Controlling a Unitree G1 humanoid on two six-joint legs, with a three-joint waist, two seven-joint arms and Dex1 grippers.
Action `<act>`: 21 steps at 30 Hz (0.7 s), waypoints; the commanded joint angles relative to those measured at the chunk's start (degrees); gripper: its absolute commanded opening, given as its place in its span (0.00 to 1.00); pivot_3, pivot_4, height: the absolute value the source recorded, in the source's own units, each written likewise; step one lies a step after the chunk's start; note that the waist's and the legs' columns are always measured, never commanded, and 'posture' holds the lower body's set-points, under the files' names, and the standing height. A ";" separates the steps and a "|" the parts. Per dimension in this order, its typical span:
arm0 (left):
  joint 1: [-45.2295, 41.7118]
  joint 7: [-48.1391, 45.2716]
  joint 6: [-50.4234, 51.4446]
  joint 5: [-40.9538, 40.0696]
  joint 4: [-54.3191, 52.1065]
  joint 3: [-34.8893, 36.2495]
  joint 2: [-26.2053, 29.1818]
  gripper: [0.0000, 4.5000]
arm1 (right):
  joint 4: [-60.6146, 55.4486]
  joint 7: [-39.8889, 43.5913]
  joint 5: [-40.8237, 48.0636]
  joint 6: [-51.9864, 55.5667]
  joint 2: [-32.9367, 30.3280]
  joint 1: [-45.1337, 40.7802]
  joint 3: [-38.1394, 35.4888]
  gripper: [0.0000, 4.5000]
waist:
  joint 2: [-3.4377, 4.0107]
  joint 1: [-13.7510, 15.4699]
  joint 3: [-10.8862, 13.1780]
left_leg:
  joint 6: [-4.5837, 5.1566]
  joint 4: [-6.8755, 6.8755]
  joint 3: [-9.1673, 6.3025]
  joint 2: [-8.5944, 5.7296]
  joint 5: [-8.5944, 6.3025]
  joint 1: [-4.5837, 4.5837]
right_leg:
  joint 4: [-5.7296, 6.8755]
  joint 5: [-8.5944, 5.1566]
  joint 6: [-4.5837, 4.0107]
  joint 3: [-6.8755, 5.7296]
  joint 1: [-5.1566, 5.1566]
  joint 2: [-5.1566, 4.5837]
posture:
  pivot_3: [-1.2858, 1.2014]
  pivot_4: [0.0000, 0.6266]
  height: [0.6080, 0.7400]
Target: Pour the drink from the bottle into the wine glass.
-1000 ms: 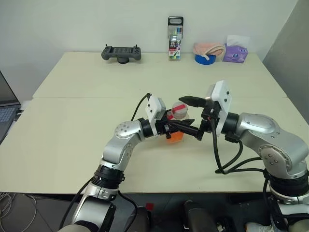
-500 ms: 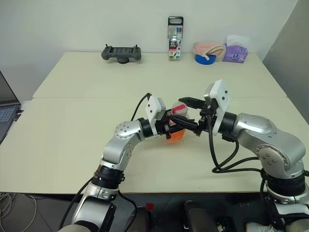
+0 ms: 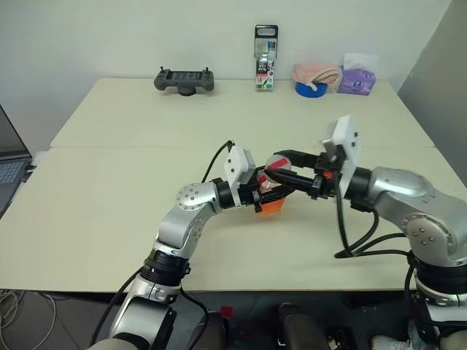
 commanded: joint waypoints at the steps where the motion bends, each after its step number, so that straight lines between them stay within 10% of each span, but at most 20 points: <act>1: -0.84 0.30 -0.90 -0.22 -1.49 0.87 -0.25 0.47 | 1.56 0.32 2.79 -0.49 -0.19 -2.60 -3.36 0.39 | 0.00 0.08 0.00 | 0.00 0.00 -0.04 0.01 0.00 0.00 | 0.01 0.00 0.00 -0.03 0.00 0.01 | 0.52 0.24 1.00; 8: -0.71 0.51 -0.97 -0.30 -1.67 1.01 -0.10 0.47 | 3.22 -5.68 4.52 -0.30 1.94 -1.66 -6.39 0.39 | 0.00 0.19 0.00 | 0.01 0.00 -0.01 -0.02 0.00 -0.04 | -0.02 0.00 -0.01 0.00 0.01 -0.01 | 0.52 0.24 1.00; 21: -2.22 0.60 -1.41 -0.83 -0.84 2.10 -0.87 0.47 | 16.36 -31.82 -23.19 -20.21 12.31 28.91 -20.08 0.38 | 0.11 1.09 -0.05 | 0.00 -0.08 0.14 -0.05 0.00 -0.05 | 0.02 0.04 -0.06 0.13 -0.08 -0.06 | 0.52 0.24 1.00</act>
